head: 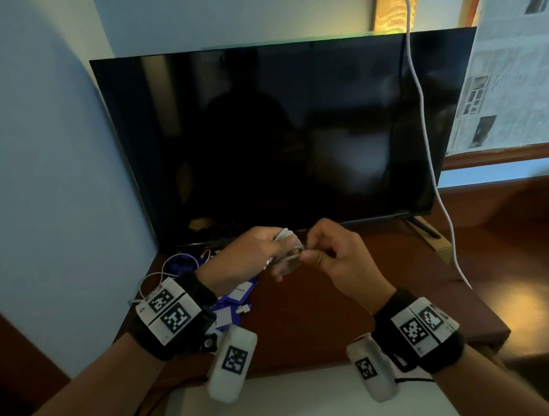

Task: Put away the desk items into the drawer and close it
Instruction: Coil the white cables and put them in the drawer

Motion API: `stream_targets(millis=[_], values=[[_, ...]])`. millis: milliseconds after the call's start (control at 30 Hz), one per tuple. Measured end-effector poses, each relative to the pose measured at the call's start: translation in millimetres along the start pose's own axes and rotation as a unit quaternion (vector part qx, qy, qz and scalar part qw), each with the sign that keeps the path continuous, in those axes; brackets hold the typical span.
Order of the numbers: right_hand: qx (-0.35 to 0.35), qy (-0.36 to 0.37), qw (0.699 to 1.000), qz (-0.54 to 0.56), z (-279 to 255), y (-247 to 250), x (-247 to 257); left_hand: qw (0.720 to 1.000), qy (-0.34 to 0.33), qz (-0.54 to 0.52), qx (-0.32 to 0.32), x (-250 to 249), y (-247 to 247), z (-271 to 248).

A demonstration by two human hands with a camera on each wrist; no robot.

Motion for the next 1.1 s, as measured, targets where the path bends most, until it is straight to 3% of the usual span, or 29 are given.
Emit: stream_targets(millis=[133, 200, 467, 600, 867, 1000, 1100], values=[[0.069, -0.049, 0.993, 0.078, -6.7, -7.2, -2.1, 0.999, 0.025, -0.026, 0.023, -0.6, -7.6, -2.7], [0.105, -0.038, 0.991, 0.079, -7.9, -13.2, 2.0, 0.999, 0.029, -0.027, 0.021, -0.2, -11.2, -3.1], [0.085, -0.089, 0.992, 0.021, -14.7, -21.1, -6.7, 0.99, 0.084, -0.116, -0.016, 19.8, -17.8, -11.9], [0.07, -0.114, 0.991, 0.007, -19.4, -26.6, -15.7, 0.994, 0.08, -0.062, -0.035, 25.7, -21.8, -16.1], [0.042, -0.175, 0.979, 0.092, -25.1, -30.5, -21.4, 0.99, 0.072, 0.071, -0.096, 42.3, -19.4, -21.7], [0.014, -0.214, 0.974, 0.07, -27.1, -25.0, -28.9, 0.971, 0.01, 0.194, -0.14, 40.9, -8.9, -25.0], [0.01, -0.232, 0.97, 0.069, -32.6, -26.9, -34.7, 0.954, -0.026, 0.272, -0.124, 39.8, -12.6, -25.0]])
Point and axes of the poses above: each hand's wrist, its own z-axis towards the middle knuckle, its own y-axis out of the back of the hand, x = y × z, the point moved 6 cm from there along z, towards the middle knuckle, and after that the axes turned 3 degrees about -y, right-handed, at the moved point
